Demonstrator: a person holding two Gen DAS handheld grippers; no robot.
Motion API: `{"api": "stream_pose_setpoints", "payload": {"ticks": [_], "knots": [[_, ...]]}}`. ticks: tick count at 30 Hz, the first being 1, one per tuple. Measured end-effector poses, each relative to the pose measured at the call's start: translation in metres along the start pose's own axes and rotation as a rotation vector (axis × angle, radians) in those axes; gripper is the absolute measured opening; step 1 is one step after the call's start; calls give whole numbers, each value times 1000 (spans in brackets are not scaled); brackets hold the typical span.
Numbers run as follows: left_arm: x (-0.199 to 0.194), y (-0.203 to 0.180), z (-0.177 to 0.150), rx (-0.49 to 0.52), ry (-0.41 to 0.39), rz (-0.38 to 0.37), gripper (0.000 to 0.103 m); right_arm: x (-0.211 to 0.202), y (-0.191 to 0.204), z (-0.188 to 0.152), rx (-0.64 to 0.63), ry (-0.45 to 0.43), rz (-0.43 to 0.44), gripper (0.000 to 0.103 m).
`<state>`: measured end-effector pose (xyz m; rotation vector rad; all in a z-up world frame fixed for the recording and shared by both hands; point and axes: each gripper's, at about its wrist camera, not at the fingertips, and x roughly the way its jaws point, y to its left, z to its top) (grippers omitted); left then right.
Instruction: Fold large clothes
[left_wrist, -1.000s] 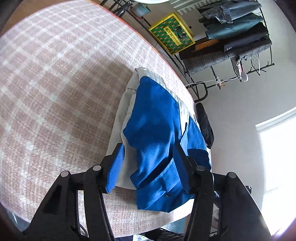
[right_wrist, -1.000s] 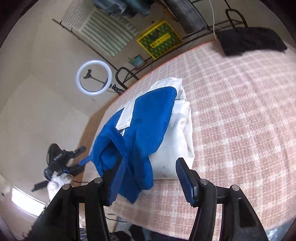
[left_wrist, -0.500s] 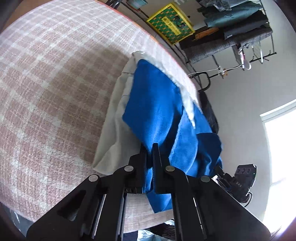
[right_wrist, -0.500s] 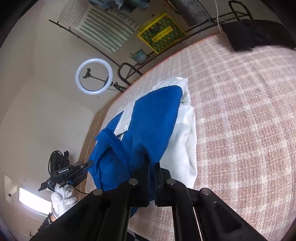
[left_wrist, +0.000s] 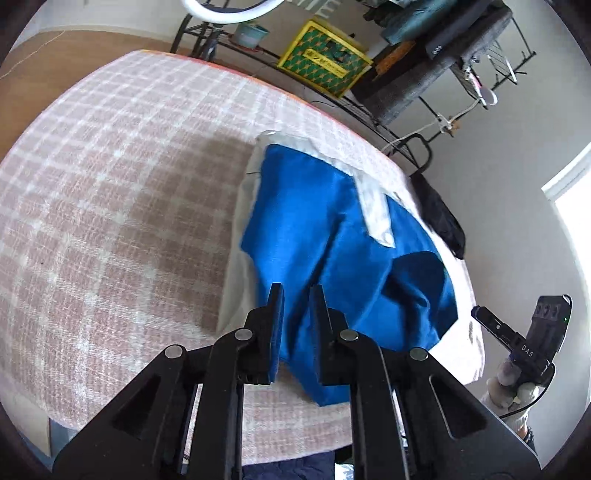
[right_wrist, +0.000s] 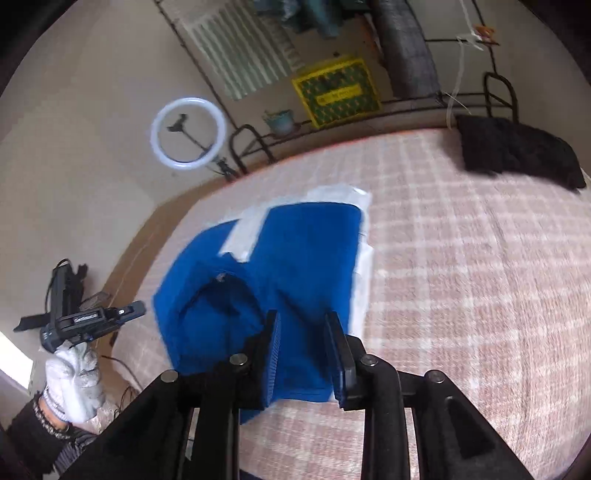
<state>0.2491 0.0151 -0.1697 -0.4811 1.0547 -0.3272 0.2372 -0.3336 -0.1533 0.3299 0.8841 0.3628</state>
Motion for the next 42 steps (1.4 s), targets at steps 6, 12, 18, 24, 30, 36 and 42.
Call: {"api": "stream_pose_setpoints", "payload": {"ticks": [6, 12, 18, 24, 30, 36, 42], "knots": [[14, -48, -28, 113, 75, -94, 11, 31, 60, 3, -202, 63, 114, 25], [39, -62, -40, 130, 143, -60, 11, 81, 62, 19, -166, 97, 99, 25], [38, -50, -41, 122, 125, -47, 11, 111, 26, 32, -84, 101, -29, 26], [23, -37, -34, 106, 65, -42, 11, 110, 28, 25, -128, 126, -127, 20], [17, -32, -23, 89, 39, -49, 11, 66, 63, 15, -227, 81, -86, 34], [24, -26, -2, 77, -2, -24, 11, 68, 58, 7, -269, 76, -165, 40], [75, 9, 9, 39, 111, 61, 18, 90, 16, 7, -134, 154, -106, 40]]}}
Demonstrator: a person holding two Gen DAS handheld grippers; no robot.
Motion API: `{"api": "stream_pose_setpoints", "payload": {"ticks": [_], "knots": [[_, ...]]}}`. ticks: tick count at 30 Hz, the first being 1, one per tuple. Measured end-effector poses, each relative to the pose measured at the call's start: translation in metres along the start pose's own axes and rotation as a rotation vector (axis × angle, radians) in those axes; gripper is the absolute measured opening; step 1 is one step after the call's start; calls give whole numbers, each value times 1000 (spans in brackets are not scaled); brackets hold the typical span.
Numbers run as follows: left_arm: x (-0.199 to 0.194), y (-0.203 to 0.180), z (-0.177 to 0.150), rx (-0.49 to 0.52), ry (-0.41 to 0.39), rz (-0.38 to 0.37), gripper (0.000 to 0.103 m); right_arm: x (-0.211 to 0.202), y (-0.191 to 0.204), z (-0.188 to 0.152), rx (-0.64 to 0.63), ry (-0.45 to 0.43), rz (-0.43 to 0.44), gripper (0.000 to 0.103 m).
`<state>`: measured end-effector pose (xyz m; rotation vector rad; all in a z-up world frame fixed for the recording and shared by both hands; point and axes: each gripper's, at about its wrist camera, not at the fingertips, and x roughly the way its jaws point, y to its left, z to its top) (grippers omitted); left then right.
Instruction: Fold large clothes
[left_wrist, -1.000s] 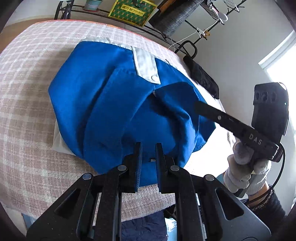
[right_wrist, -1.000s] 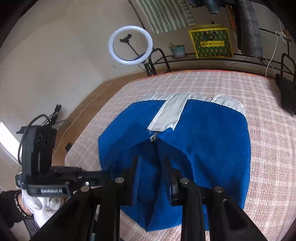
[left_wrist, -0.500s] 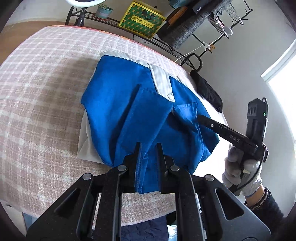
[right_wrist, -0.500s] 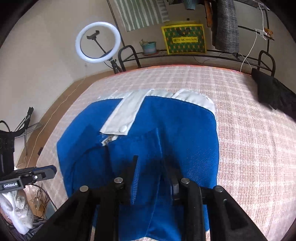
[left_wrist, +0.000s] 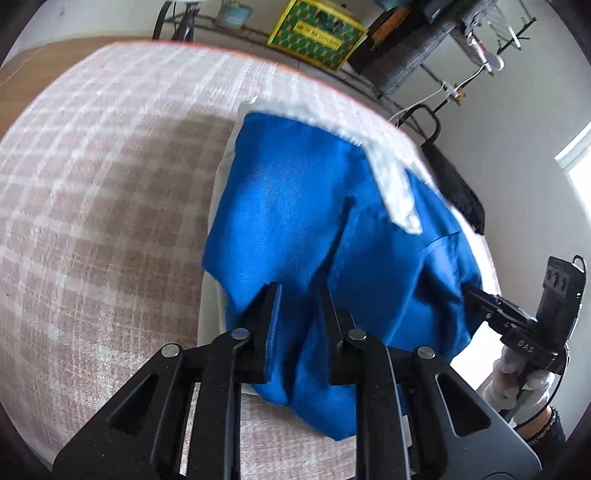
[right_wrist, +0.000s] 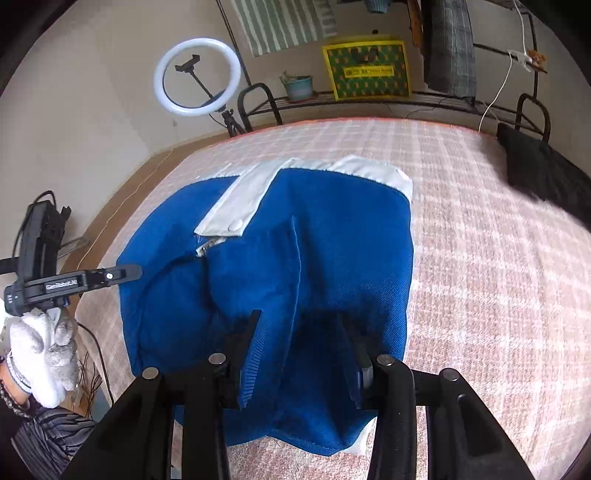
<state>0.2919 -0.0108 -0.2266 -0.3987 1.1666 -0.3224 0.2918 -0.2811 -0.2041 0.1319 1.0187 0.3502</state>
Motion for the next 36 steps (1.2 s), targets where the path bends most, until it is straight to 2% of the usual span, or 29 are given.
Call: {"api": "stream_pose_setpoints", "payload": {"ticks": [1, 3, 5, 7, 10, 13, 16, 19, 21, 24, 28, 30, 32, 34, 36], "knots": [[6, 8, -5, -19, 10, -16, 14, 7, 0, -4, -13, 18, -8, 40], [7, 9, -10, 9, 3, -20, 13, 21, 2, -14, -48, 72, -17, 40], [2, 4, -8, 42, 33, -5, 13, 20, 4, -14, -71, 81, -25, 40], [-8, 1, 2, 37, 43, -6, 13, 10, -1, -5, -36, 97, 13, 40], [-33, -11, 26, 51, -60, -32, 13, -18, -11, 17, 27, -8, 85, 39], [-39, -24, 54, 73, -123, -46, 13, -26, -19, 40, 62, -91, 58, 39], [-26, -32, 79, 79, -143, -42, 13, -9, -22, 55, 79, -95, 34, 37], [-4, -27, 94, 79, -122, -7, 13, 11, -18, 62, 45, -84, 1, 37], [16, -20, 95, 89, -86, 46, 13, 24, -20, 64, 25, -65, -5, 37], [42, -7, 81, 117, -24, 73, 13, 44, -28, 59, -8, -12, -22, 32], [44, -5, 68, 185, -42, 72, 13, 61, -41, 46, -33, 7, 11, 31], [41, -2, 73, 155, -20, 64, 13, 61, -45, 51, -4, 28, 32, 31], [34, -5, 80, 155, -34, 82, 13, 53, -44, 62, 8, 56, 27, 29], [25, -5, 87, 140, -83, 92, 13, 39, -47, 71, 7, 9, 27, 29], [23, 6, 93, 64, -82, 58, 13, 28, -60, 76, 59, -27, 9, 35]]}}
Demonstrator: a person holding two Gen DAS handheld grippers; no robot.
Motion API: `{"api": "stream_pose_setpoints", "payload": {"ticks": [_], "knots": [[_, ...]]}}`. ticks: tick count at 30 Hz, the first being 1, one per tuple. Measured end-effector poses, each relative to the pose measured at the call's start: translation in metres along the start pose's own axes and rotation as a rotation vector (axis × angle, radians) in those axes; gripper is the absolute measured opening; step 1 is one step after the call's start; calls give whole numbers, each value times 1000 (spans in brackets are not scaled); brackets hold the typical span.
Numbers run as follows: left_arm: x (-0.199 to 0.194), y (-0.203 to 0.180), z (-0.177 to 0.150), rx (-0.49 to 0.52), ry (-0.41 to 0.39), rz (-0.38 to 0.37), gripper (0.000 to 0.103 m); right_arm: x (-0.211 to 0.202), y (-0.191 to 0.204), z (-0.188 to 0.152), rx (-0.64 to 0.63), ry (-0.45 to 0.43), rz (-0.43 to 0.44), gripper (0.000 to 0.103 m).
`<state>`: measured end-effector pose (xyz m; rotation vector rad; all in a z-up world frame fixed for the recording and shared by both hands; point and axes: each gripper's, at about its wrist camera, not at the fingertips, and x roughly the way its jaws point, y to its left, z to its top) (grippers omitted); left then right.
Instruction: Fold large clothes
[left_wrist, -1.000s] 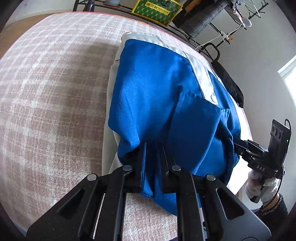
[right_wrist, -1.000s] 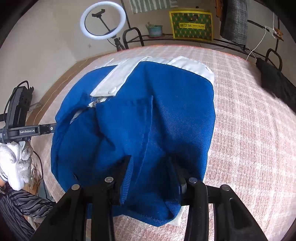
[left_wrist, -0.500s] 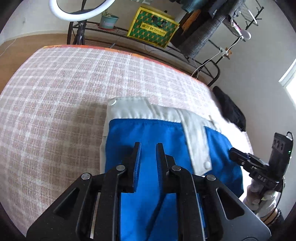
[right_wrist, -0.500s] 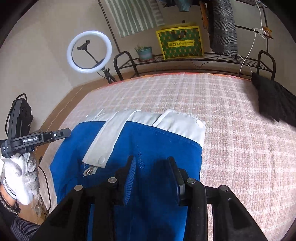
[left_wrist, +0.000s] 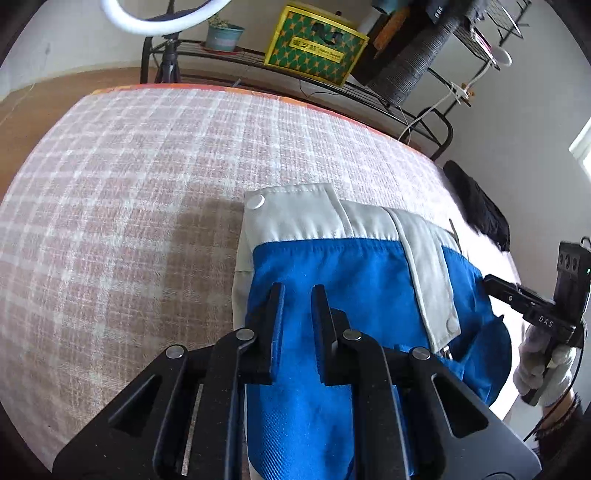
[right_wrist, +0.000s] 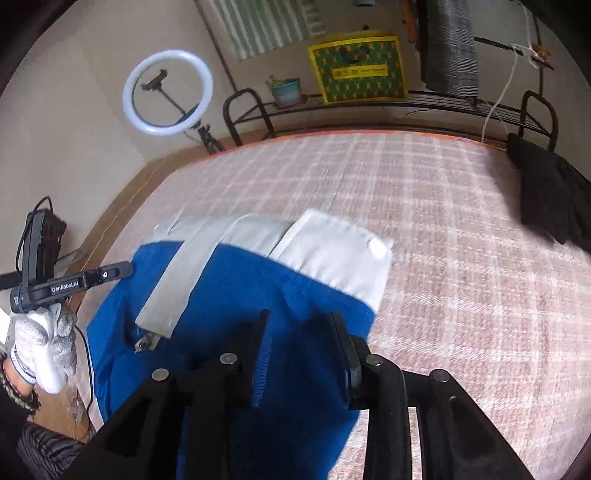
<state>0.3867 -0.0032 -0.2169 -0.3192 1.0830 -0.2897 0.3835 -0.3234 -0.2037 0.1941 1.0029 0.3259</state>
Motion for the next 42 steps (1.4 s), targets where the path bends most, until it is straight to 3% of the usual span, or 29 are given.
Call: {"api": "stream_pose_setpoints", "payload": {"ticks": [1, 2, 5, 7, 13, 17, 21, 24, 28, 32, 36, 42], "knots": [[2, 8, 4, -48, 4, -29, 13, -2, -10, 1, 41, -5, 2, 45], [1, 15, 5, -93, -8, -58, 13, -4, -19, 0, 85, -14, 4, 48], [-2, 14, 14, -84, -43, -42, 14, -11, -32, -1, 133, -63, 0, 44], [-1, 6, 20, -48, -59, -33, 14, -9, -27, 3, 96, -68, -24, 36], [22, -32, 40, 43, -73, -39, 14, 4, 7, 43, -25, -123, -46, 37], [51, -47, 44, 75, -30, -8, 14, 38, 38, 57, -167, -42, -35, 36], [75, -46, 35, 120, 0, 31, 18, 82, 43, 43, -223, 77, -103, 37], [75, -46, 32, 122, -1, 31, 18, 83, 36, 40, -192, 76, -104, 37], [46, -30, 32, 57, -9, -6, 18, 57, 24, 42, -105, 42, -93, 36], [15, -8, 14, 9, -5, -33, 18, 14, 15, 34, -18, 14, -7, 35], [1, 6, -16, -12, 26, -36, 18, -14, 20, 1, -20, 52, 16, 29], [-2, 8, -60, 23, 45, 8, 18, -13, 9, -51, -4, 138, -21, 27]]}}
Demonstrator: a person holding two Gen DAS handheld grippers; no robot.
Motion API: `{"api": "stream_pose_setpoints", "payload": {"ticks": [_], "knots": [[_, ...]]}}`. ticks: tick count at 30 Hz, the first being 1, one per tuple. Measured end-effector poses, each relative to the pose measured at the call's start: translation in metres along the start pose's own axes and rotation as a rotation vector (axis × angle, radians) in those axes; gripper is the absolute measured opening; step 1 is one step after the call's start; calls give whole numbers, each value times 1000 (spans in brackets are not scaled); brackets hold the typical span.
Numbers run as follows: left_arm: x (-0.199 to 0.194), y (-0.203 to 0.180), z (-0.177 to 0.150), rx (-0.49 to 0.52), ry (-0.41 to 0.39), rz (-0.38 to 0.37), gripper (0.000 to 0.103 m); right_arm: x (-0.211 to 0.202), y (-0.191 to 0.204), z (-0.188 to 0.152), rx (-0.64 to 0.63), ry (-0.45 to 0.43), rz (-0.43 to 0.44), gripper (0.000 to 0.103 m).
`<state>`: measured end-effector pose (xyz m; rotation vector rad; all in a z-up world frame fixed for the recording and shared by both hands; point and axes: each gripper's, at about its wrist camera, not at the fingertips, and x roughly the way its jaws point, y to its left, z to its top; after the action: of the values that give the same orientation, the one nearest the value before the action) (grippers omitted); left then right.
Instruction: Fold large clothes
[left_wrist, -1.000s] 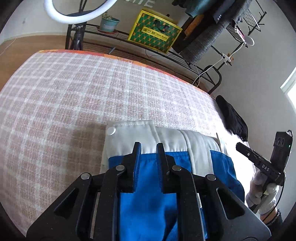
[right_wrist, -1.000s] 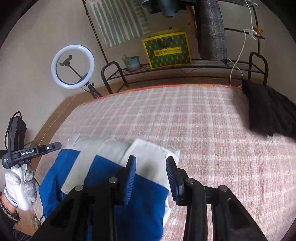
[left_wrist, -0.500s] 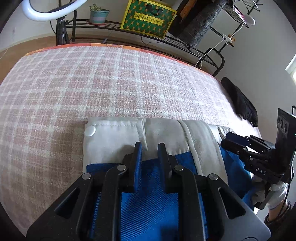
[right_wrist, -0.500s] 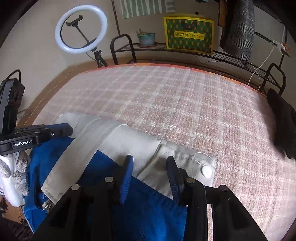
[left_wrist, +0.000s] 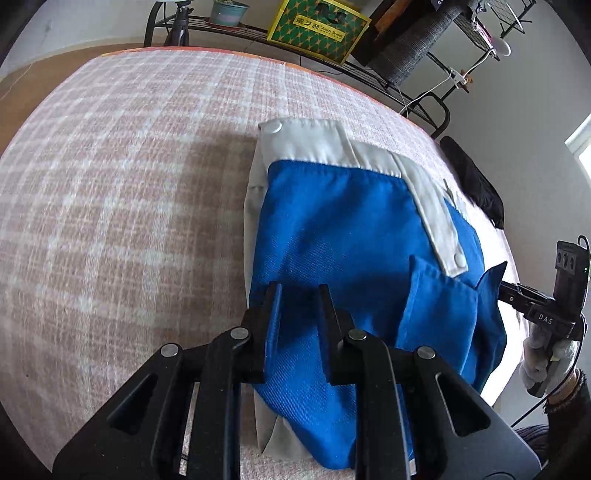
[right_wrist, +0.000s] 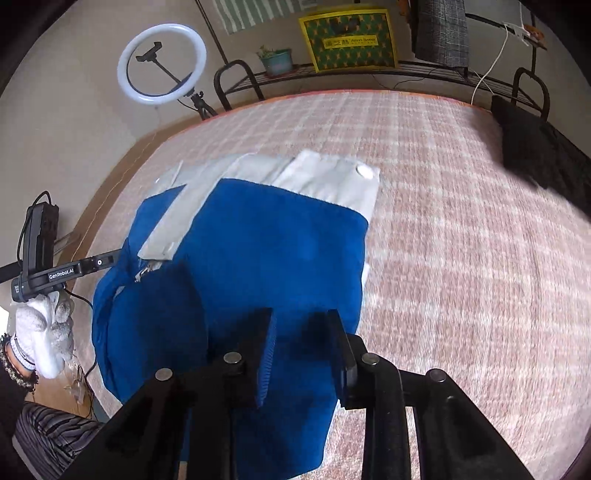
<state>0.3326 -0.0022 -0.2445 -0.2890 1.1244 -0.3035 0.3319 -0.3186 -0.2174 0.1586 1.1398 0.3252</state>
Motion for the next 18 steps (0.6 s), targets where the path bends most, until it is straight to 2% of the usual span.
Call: {"api": "stream_pose_setpoints", "payload": {"ticks": [3, 7, 9, 11, 13, 15, 16, 17, 18], "knots": [[-1, -3, -16, 32, -4, 24, 18, -1, -1, -10, 1, 10, -6, 27], [-9, 2, -30, 46, 16, 14, 21, -3, 2, -33, -90, 76, -21, 27], [-13, 9, -38, 30, 33, -3, 26, -11, -4, -37, -88, 94, 10, 28], [-16, 18, -45, -1, 44, -13, 39, -23, -14, -38, -56, 82, 65, 30], [-19, 27, -50, -37, 56, -37, 41, -32, -23, -39, -10, 61, 138, 33], [-24, 26, -46, -8, 66, -17, 43, -38, -30, -38, 10, 24, 151, 38], [-28, 25, -43, 13, 56, 6, 43, -39, -32, -36, 18, 2, 154, 46], [-34, 25, -39, 17, 36, 22, 43, -41, -35, -35, 27, -19, 160, 58], [-39, 27, -34, 0, 18, 17, 43, -41, -38, -33, 39, -39, 171, 63]]}}
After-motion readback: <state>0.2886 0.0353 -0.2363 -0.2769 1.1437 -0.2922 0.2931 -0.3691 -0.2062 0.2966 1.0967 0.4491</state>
